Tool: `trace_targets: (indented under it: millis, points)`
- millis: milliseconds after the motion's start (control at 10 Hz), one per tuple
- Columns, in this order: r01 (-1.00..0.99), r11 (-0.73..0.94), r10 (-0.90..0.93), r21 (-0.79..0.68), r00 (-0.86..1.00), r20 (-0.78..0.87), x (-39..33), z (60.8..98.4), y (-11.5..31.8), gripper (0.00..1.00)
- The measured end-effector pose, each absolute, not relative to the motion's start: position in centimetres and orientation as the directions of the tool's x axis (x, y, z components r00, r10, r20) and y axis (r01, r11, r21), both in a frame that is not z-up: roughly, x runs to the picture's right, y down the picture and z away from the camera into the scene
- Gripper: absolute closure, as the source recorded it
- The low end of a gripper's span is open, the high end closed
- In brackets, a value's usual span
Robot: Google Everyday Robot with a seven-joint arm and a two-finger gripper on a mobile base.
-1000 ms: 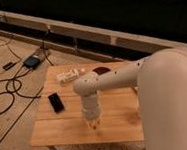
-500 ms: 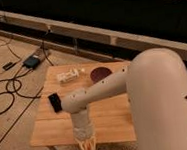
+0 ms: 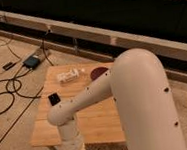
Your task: Drag the pepper across the table
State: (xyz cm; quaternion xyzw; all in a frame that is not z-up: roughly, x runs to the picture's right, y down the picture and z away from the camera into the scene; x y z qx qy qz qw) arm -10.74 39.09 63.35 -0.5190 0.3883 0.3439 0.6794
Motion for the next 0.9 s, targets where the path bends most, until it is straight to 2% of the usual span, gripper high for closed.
trace_targets:
  millis: [200, 400, 700, 800, 900]
  points:
    - [-0.848, 0.235, 0.03, -0.475, 0.495, -0.869, -12.4, 62.2, 40.6, 0.86]
    - [-0.843, 0.237, 0.022, -0.484, 0.502, -0.864, -13.2, 61.9, 41.3, 0.64]
    - [-0.833, 0.243, 0.012, -0.497, 0.515, -0.857, -13.6, 61.8, 41.9, 0.38]
    - [-0.833, 0.243, 0.012, -0.497, 0.515, -0.857, -13.6, 61.8, 41.9, 0.32]
    - [-0.833, 0.242, 0.012, -0.497, 0.515, -0.857, -13.6, 61.8, 41.9, 0.32]
